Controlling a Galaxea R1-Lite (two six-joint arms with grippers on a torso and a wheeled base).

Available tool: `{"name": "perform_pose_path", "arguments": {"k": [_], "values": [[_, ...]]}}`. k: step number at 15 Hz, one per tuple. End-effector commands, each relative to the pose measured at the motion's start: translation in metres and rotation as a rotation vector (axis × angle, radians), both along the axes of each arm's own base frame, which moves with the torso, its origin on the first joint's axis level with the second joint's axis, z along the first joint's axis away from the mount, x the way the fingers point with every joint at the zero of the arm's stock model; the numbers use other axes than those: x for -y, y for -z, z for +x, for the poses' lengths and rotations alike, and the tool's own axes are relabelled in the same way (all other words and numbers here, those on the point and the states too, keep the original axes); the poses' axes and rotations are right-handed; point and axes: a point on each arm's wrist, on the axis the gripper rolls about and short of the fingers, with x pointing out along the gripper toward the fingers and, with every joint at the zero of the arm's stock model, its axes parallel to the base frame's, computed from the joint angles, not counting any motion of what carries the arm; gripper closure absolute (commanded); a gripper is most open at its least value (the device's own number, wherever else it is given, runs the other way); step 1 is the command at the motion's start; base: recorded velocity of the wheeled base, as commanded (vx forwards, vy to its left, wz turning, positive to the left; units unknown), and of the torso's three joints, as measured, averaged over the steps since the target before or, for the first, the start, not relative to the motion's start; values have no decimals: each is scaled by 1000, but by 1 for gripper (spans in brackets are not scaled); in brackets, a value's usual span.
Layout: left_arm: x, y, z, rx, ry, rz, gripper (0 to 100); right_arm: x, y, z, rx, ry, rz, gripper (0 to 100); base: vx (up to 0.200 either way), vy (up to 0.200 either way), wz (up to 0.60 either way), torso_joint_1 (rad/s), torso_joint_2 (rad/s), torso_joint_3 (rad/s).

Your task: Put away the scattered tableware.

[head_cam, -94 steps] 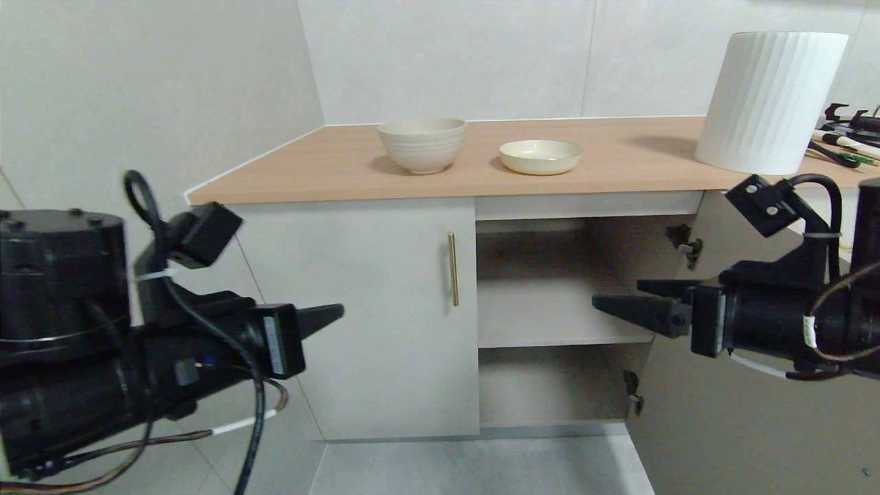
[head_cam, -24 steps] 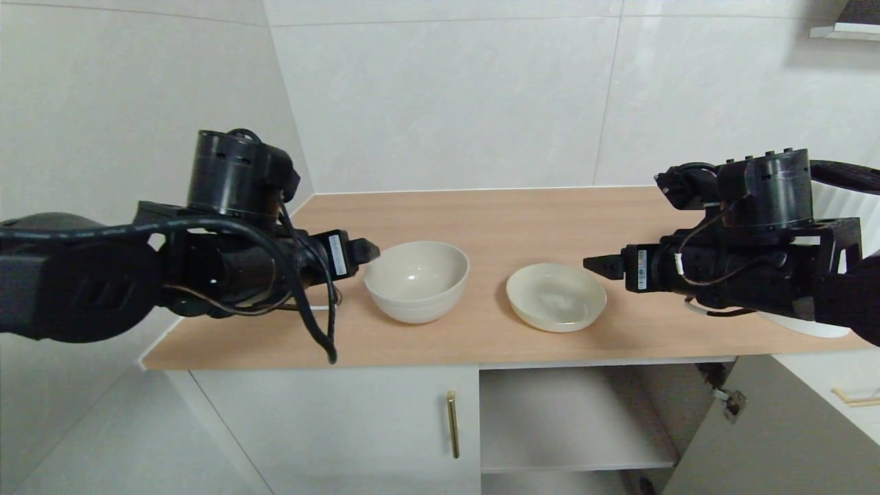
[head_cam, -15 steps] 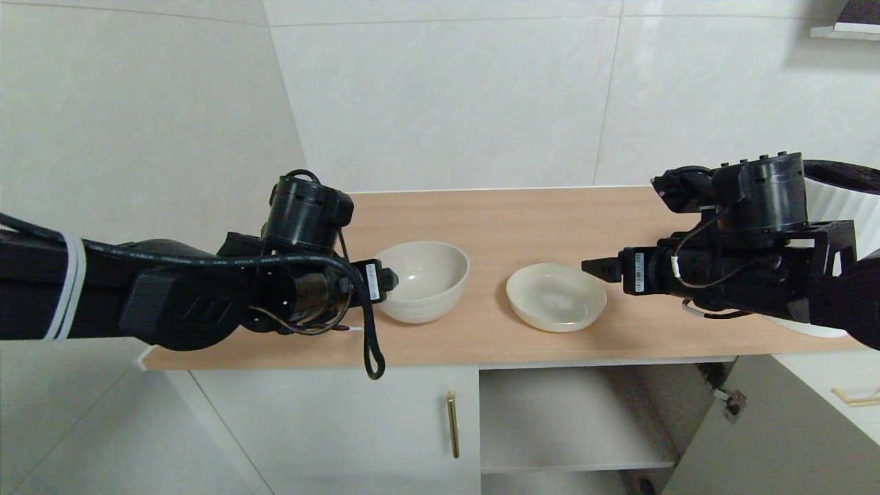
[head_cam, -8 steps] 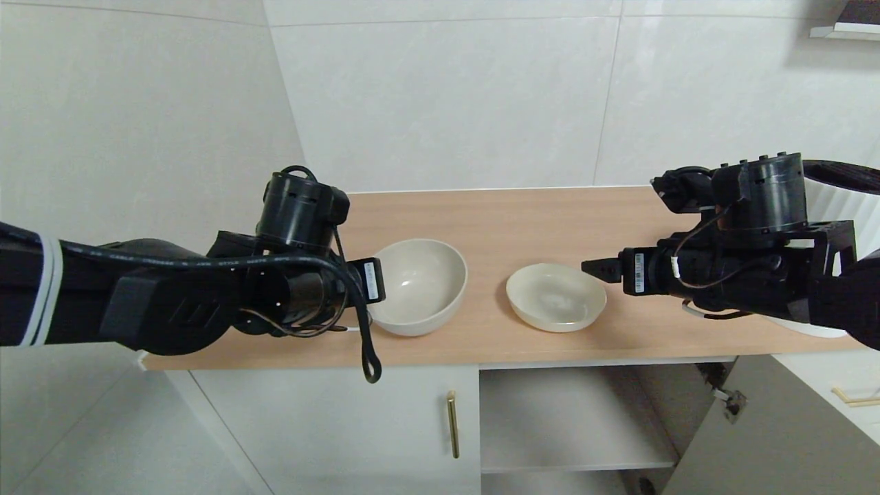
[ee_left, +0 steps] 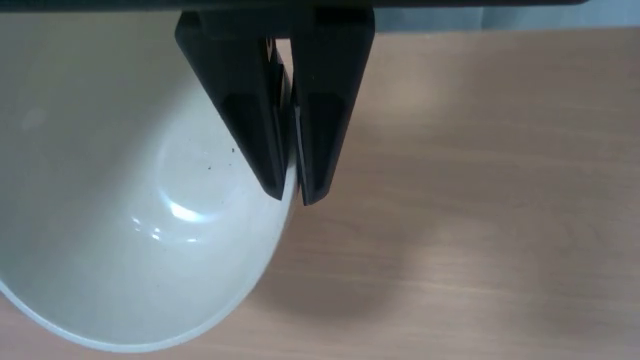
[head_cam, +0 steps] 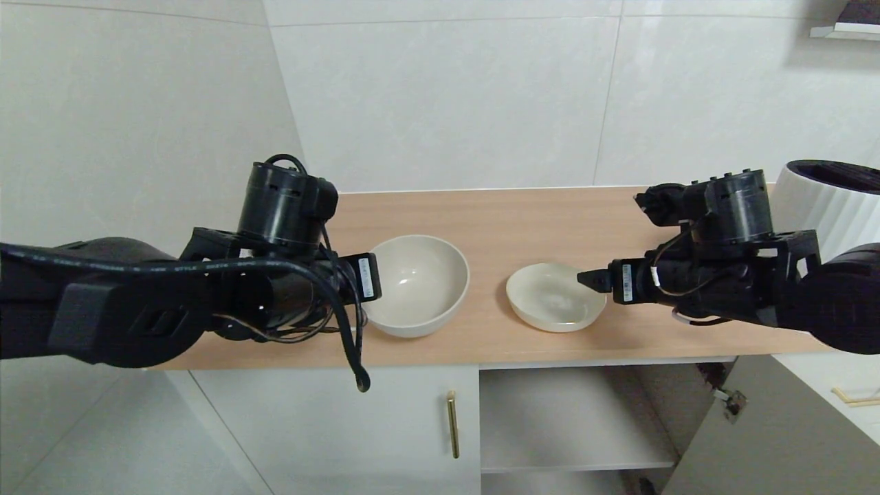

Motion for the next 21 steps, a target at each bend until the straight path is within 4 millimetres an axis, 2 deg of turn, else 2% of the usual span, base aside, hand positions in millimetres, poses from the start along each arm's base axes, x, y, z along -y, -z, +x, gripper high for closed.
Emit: {"name": "perform_pose_path", "arguments": {"k": [1,3,8,9,15,17,19,21], "values": [[0,-12,-12,32,18,-17,100,-5,16,11,-39,9,-26,0,0,0,0,0,0,0],[-2,-18,-17,50,21,-28,100,-8,22,16,-50,15,-33,0,0,0,0,0,0,0],[-3,-19,-18,53,21,-30,100,-10,31,21,-71,16,-44,0,0,0,0,0,0,0],[-3,-19,-18,53,21,-30,100,-10,31,21,-72,16,-45,100,0,0,0,0,0,0],[-4,-22,-20,61,20,-36,100,-10,28,20,-67,19,-22,100,0,0,0,0,0,0],[-15,-27,-37,71,20,-42,100,-12,13,5,-47,8,39,100,0,0,0,0,0,0],[-28,-41,-61,111,45,-71,100,-7,2,-15,-54,-31,72,100,0,0,0,0,0,0],[-36,-44,-76,125,51,-80,100,2,-9,-38,-45,-74,104,100,0,0,0,0,0,0]]}}
